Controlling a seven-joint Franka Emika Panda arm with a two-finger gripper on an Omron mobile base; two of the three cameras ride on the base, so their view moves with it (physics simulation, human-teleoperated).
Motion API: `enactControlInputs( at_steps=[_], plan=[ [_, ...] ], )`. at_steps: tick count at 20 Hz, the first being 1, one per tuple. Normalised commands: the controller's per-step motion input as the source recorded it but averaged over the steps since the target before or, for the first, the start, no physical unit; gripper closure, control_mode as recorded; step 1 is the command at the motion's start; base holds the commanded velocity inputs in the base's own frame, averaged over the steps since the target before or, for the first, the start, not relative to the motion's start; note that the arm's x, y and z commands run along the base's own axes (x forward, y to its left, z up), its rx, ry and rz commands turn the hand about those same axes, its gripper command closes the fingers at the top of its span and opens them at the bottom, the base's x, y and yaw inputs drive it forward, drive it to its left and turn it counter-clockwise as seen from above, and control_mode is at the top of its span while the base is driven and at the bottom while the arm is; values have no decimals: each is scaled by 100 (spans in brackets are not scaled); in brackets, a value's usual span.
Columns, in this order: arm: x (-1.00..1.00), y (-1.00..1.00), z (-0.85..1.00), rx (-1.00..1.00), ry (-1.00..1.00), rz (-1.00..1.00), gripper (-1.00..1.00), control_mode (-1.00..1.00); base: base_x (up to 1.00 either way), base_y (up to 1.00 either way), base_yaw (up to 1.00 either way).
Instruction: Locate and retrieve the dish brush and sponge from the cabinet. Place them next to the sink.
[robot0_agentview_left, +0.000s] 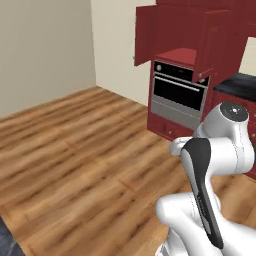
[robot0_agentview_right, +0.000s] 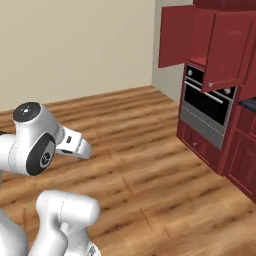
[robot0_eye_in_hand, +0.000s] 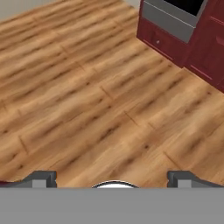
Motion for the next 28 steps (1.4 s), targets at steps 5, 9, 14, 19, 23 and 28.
enactControlInputs(
  at_steps=[5, 9, 14, 19, 23, 28],
  plan=[
    [0, 0, 0, 0, 0, 0, -100, 100, 33, 23, -39],
    [0, 0, 0, 0, 0, 0, -100, 100, 58, 39, -31],
    [0, 0, 0, 0, 0, 0, -100, 100, 79, 49, -23],
    [0, 0, 0, 0, 0, 0, -100, 100, 88, 46, -18],
    [0, 0, 0, 0, 0, 0, -100, 100, 87, 36, -19],
    [0, 0, 0, 0, 0, 0, -100, 100, 86, 36, -21]
  ],
)
